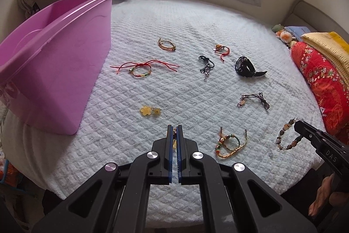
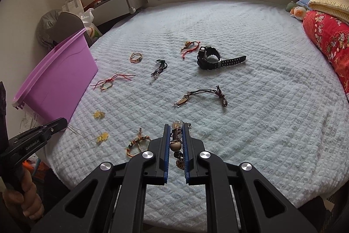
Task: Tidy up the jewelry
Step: 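Lift the beaded bracelet with the right gripper and carry it over the pink tub, then open the right gripper to drop the beaded bracelet into the tub, then withdraw the right gripper from the tub back over the bed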
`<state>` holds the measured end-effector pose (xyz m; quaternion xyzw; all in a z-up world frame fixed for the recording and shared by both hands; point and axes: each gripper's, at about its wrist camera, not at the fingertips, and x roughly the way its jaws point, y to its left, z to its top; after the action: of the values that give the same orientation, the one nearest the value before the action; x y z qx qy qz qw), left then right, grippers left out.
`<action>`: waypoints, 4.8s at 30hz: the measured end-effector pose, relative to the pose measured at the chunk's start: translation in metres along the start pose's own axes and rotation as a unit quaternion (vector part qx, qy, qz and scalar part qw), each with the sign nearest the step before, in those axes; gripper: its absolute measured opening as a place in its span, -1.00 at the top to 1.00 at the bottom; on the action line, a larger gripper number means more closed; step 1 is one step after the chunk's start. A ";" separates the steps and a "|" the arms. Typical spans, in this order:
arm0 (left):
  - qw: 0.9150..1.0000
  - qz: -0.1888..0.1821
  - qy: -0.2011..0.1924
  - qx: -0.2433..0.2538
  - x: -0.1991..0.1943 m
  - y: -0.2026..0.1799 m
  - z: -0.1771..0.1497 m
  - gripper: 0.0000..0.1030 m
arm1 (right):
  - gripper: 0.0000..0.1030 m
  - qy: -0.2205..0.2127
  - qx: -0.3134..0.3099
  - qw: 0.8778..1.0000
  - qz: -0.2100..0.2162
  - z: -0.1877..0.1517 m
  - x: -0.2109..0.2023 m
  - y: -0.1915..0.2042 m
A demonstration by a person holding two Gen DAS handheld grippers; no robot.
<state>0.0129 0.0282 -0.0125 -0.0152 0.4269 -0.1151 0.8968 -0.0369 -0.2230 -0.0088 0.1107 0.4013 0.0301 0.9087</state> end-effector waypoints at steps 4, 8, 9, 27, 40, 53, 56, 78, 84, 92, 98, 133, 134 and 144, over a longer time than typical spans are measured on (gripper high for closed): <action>1.000 -0.003 -0.012 -0.005 -0.012 0.005 0.008 0.93 | 0.80 -0.008 -0.006 1.000 0.010 0.008 -0.005 0.010; 1.000 -0.002 -0.024 -0.009 -0.023 0.012 0.016 0.93 | 0.80 -0.017 -0.015 1.000 0.018 0.016 -0.009 0.020; 1.000 -0.001 -0.026 -0.010 -0.026 0.014 0.018 0.93 | 0.80 -0.020 -0.018 0.999 0.019 0.018 -0.010 0.023; 0.998 -0.013 -0.060 0.008 -0.073 0.027 0.060 0.94 | 0.80 -0.058 -0.042 0.996 0.061 0.059 -0.025 0.067; 0.996 -0.014 -0.090 0.015 -0.116 0.034 0.107 0.94 | 0.80 -0.079 -0.061 0.990 0.100 0.100 -0.035 0.105; 0.990 0.007 -0.143 -0.010 -0.173 0.079 0.166 0.94 | 0.80 -0.104 -0.118 0.974 0.165 0.164 -0.044 0.193; 0.989 0.020 -0.149 -0.015 -0.176 0.095 0.171 0.94 | 0.80 -0.102 -0.132 0.969 0.181 0.173 -0.040 0.216; 0.983 0.103 -0.064 -0.140 -0.098 0.242 0.154 0.93 | 0.80 0.020 -0.226 0.943 0.244 0.173 0.063 0.362; 0.979 0.122 -0.023 -0.160 -0.063 0.261 0.143 0.93 | 0.80 0.077 -0.249 0.936 0.237 0.165 0.100 0.388; 0.970 0.159 0.033 -0.180 -0.030 0.277 0.134 0.93 | 0.80 0.133 -0.265 0.931 0.212 0.159 0.137 0.405; 0.967 0.170 0.049 -0.181 -0.021 0.283 0.130 0.92 | 0.79 0.152 -0.264 0.932 0.195 0.159 0.155 0.406; 0.957 0.230 0.009 -0.178 -0.067 0.266 0.112 -0.71 | 0.12 0.084 -0.262 0.946 0.172 0.160 0.106 0.369; 0.957 0.234 0.006 -0.174 -0.070 0.262 0.112 -0.72 | 0.08 0.080 -0.263 0.946 0.171 0.159 0.102 0.367; 0.962 0.238 -0.018 -0.132 -0.092 0.229 0.108 -0.78 | -0.03 0.051 -0.256 0.950 0.171 0.155 0.072 0.345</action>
<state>0.0840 0.2636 0.0973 -0.0330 0.4136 0.1592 0.8958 0.1373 0.0954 0.1184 -0.0606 0.4010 0.2923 0.8661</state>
